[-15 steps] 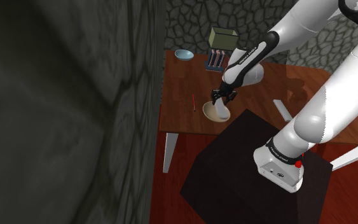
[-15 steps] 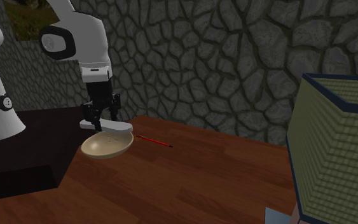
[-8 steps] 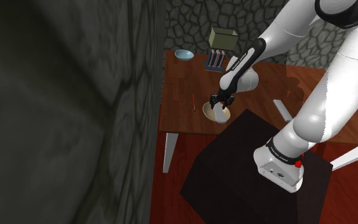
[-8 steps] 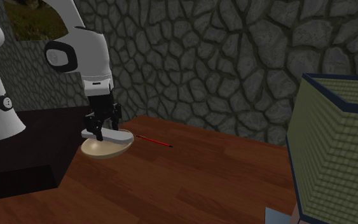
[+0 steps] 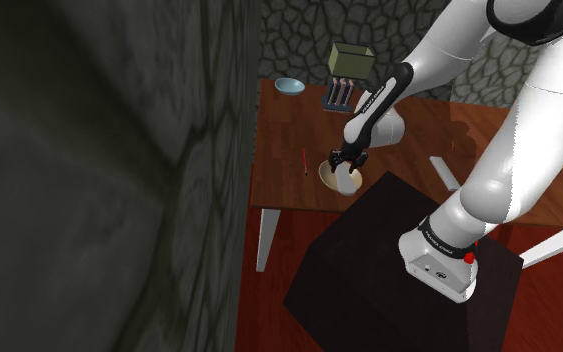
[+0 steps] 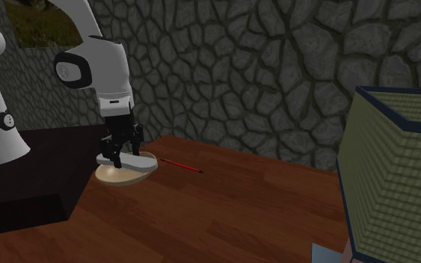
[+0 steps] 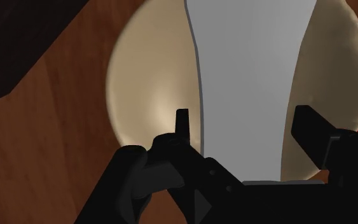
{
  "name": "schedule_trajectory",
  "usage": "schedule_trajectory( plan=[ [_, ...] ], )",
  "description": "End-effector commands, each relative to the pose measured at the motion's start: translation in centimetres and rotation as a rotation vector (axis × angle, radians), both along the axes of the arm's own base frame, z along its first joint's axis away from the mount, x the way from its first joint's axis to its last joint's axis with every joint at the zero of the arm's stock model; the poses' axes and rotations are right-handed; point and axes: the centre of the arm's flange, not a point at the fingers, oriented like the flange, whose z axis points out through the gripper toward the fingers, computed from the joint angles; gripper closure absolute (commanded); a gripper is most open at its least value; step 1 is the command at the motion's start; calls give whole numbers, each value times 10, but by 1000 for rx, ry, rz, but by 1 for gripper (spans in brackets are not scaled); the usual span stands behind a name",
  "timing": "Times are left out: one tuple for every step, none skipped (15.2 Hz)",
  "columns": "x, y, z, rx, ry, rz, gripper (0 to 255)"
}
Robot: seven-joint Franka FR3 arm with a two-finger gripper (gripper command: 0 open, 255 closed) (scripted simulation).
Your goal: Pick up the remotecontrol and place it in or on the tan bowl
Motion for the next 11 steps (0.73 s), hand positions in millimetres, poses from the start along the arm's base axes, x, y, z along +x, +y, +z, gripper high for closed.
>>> schedule_trajectory(
  plan=[
    [0, 0, 0, 0, 0, 0, 0],
    [0, 0, 0, 0, 0, 0, 0],
    [0, 0, 0, 0, 0, 0, 0],
    [0, 0, 0, 0, 0, 0, 0],
    [0, 0, 0, 0, 0, 0, 0],
    [0, 0, 0, 0, 0, 0, 0],
    [0, 0, 13, 0, 0, 0, 0],
    [0, 0, 26, 0, 0, 0, 0],
    [0, -1, 40, 0, 0, 0, 0],
    [0, -1, 50, 0, 0, 0, 0],
    [0, -1, 50, 0, 0, 0, 0]
  ],
)
